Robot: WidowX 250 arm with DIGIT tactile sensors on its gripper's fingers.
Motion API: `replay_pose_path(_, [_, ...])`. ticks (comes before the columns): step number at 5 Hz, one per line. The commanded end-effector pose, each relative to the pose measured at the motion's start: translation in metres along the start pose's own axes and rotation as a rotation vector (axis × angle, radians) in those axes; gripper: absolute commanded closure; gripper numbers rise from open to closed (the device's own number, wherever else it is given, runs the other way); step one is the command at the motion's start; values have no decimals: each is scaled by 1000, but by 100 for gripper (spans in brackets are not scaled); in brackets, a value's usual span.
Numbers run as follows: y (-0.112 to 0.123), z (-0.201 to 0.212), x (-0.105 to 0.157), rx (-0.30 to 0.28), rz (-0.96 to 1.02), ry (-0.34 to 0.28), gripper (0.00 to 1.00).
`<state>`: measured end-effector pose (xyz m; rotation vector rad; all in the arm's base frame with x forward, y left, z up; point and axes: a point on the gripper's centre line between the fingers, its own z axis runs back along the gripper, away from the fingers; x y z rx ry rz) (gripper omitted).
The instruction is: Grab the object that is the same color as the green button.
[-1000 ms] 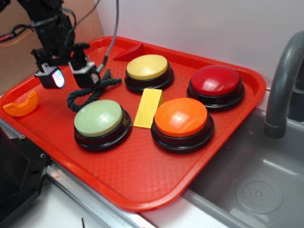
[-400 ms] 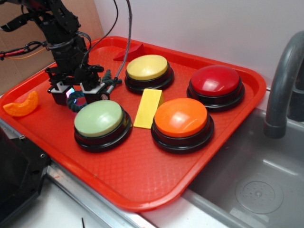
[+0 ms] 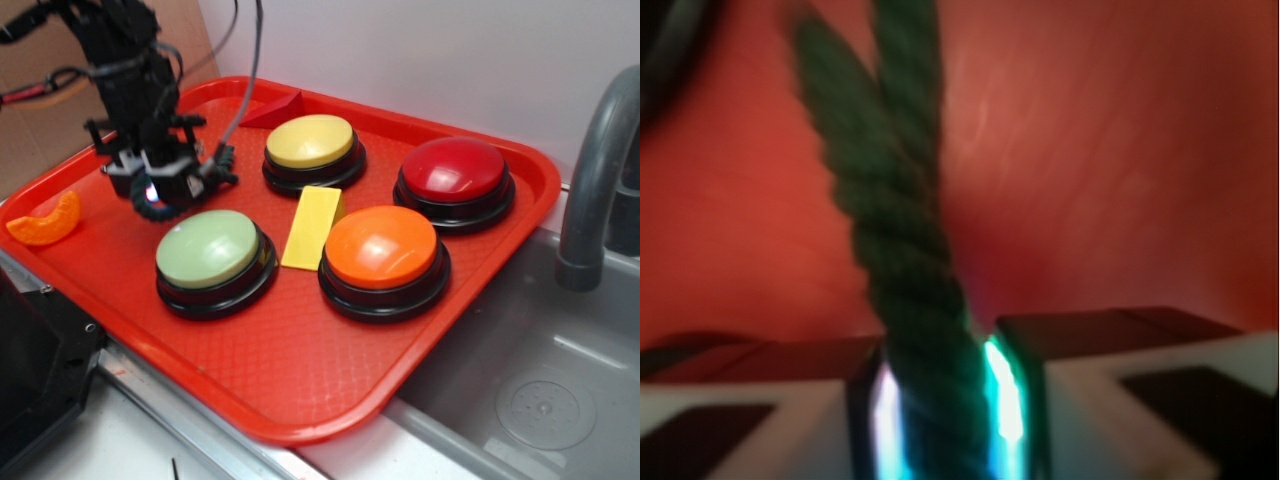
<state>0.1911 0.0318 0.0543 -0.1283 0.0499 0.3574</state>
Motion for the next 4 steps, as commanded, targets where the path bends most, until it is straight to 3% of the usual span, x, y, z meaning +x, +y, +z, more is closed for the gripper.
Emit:
replay_pose_path(1, [26, 112, -3, 20, -20, -233, 100])
replay_pose_path(2, [38, 148, -4, 22, -10, -246, 100])
replay_pose_path(4, [47, 154, 1, 61, -3, -256, 100])
